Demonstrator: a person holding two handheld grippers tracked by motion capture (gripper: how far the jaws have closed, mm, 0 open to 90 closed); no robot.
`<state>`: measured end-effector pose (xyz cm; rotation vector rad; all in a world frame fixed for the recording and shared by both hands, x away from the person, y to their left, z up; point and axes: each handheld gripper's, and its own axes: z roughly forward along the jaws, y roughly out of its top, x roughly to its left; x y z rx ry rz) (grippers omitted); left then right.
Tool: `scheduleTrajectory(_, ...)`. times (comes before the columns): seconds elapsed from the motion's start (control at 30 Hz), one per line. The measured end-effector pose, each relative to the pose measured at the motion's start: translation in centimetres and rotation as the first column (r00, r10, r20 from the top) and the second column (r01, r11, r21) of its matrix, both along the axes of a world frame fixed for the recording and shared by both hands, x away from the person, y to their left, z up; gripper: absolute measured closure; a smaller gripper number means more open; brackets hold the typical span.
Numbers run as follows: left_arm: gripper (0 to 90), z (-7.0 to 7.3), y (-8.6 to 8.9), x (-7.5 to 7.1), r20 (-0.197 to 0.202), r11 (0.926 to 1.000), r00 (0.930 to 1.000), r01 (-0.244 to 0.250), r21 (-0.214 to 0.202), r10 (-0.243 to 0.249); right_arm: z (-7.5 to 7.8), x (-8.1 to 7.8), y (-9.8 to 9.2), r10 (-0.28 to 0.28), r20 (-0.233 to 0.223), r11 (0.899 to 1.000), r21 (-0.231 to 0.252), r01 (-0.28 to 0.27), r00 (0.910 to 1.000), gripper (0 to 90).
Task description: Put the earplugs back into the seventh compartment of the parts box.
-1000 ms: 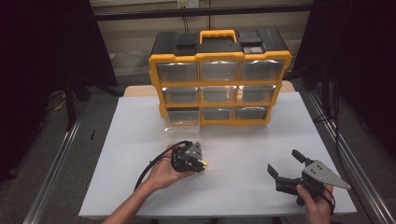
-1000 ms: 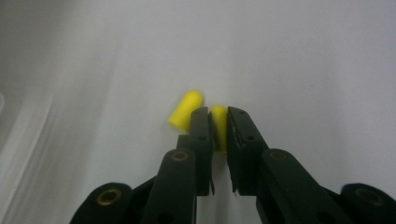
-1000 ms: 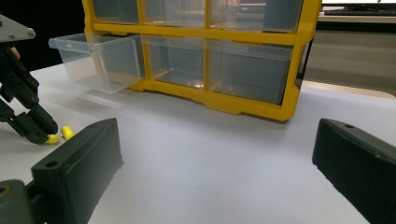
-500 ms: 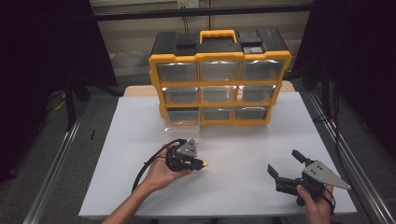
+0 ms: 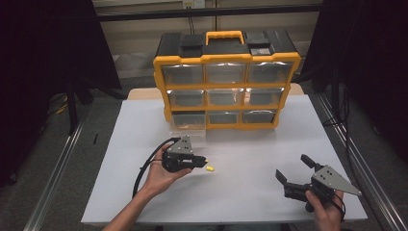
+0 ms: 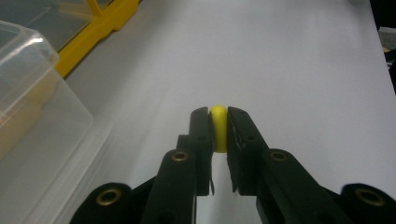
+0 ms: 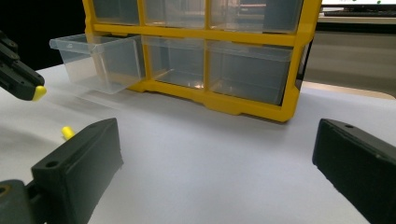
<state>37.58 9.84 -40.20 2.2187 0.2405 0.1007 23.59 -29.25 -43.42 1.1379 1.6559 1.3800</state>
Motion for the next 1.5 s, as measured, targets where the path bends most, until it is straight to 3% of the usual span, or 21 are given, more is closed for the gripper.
scheduleTrajectory(0.33,81.1,1.0,1.2,0.3,-0.008,0.9975,0.9997,-0.023,-0.066,0.023,0.0,0.0,0.0,0.001,0.001,1.000,0.000,-0.001,1.0000,1.1)
scheduleTrajectory(0.6,81.1,2.0,2.0,0.4,0.009,0.9964,0.9994,-0.032,-0.079,0.032,0.0,0.0,0.0,0.000,0.002,1.000,-0.001,0.000,1.0000,1.1)
scheduleTrajectory(0.9,81.1,3.5,3.2,0.5,0.020,0.9912,0.9983,-0.051,-0.122,0.054,0.0,0.0,0.0,0.001,0.000,1.000,-0.002,-0.001,1.0000,1.1)
scheduleTrajectory(1.2,81.0,4.8,4.0,0.8,0.026,0.9898,0.9974,-0.063,-0.127,0.067,0.0,0.0,0.0,-0.003,0.002,1.000,-0.002,0.003,1.0000,1.1)
scheduleTrajectory(1.27,81.0,5.2,4.1,0.9,0.042,0.9932,0.9973,-0.056,-0.102,0.060,0.0,0.0,0.0,-0.002,-0.001,1.000,-0.003,0.002,1.0000,1.1)
scheduleTrajectory(1.5,81.0,6.2,4.2,1.8,0.043,0.9941,0.9966,-0.066,-0.085,0.070,0.0,0.0,-0.1,-0.005,0.000,1.000,-0.002,0.005,1.0000,1.1)
